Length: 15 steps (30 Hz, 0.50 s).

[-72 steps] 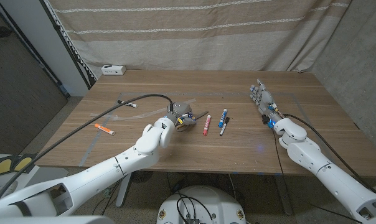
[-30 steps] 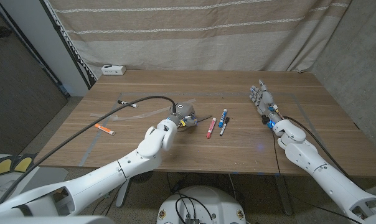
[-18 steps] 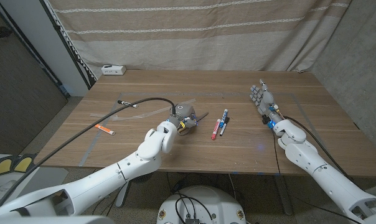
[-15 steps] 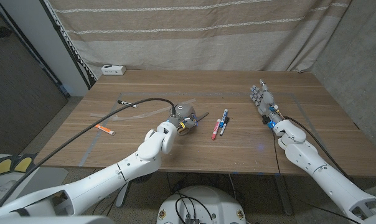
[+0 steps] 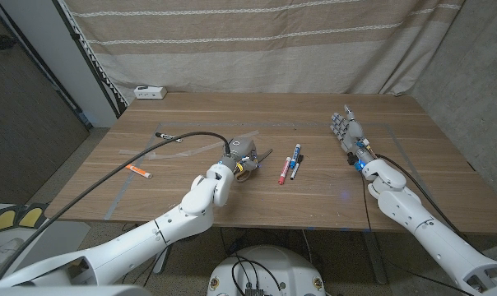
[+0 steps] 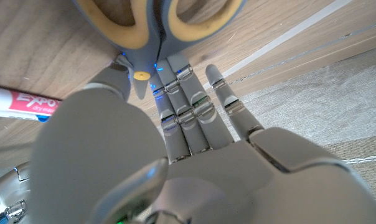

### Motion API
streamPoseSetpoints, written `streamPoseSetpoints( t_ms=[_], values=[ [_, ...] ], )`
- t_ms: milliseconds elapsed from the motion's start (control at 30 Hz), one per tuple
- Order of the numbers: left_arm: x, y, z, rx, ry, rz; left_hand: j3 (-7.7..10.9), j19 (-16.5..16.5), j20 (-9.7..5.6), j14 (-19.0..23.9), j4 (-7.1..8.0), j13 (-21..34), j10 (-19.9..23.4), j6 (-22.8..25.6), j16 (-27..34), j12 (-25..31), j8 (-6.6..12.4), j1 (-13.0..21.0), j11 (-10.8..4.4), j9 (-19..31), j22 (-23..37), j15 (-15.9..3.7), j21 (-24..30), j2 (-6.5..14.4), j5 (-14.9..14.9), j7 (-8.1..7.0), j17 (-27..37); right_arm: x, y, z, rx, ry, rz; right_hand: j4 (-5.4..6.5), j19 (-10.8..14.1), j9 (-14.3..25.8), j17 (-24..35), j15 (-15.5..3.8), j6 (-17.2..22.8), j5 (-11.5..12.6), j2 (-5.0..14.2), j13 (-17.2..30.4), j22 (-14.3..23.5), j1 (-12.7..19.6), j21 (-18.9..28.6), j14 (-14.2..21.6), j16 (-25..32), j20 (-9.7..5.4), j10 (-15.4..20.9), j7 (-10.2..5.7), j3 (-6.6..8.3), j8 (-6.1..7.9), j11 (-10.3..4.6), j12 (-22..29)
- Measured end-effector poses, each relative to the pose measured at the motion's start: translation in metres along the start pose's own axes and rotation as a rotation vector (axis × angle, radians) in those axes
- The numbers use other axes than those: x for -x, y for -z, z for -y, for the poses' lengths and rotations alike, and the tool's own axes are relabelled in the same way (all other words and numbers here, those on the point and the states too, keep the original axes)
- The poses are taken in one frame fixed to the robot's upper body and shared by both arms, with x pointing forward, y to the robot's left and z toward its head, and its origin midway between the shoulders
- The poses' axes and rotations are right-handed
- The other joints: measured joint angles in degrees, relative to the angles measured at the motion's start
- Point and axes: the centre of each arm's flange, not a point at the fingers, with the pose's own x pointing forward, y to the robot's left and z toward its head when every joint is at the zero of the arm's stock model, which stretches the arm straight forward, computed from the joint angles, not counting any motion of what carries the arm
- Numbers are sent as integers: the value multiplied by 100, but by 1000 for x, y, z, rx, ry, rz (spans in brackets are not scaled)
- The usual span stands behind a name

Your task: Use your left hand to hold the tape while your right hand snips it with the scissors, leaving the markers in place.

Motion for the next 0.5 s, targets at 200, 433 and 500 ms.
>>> streamPoseSetpoints(
  t_ms=[200, 433, 500],
  values=[
    [0, 2, 0, 25, -20, -8, 14, 0, 0, 41, 13, 0, 30, 1, -33, 2, 1, 0, 30, 0, 12, -19, 22, 0, -11, 1, 0, 1, -1, 2, -2, 0, 4, 0, 0, 0, 0, 0, 0, 0, 0, 0, 0, 0, 0, 0, 0, 0, 0, 0, 0, 0, 0, 0],
    [0, 6, 0, 73, -44, -4, 34, -1, 0, 12, 31, 0, 30, 75, -135, 2, 107, -1, 30, 0, 65, -19, 111, 0, -23, 73, -37, 3, -2, 3, -4, 3, 7, 0, 0, 0, 0, 0, 0, 0, 0, 0, 0, 0, 0, 0, 0, 0, 1, 0, 0, 0, 1, 0],
    [1, 7, -1, 93, -55, -1, 35, -1, 0, -9, 31, 3, 30, 125, -139, 2, 164, -1, 30, 0, 66, -25, 150, 0, -28, 65, -52, 4, -2, 4, -4, 5, 7, 0, 0, 0, 0, 0, 0, 0, 0, 0, 0, 0, 0, 0, 0, 0, 1, 0, 0, 0, 1, 0]
  ],
)
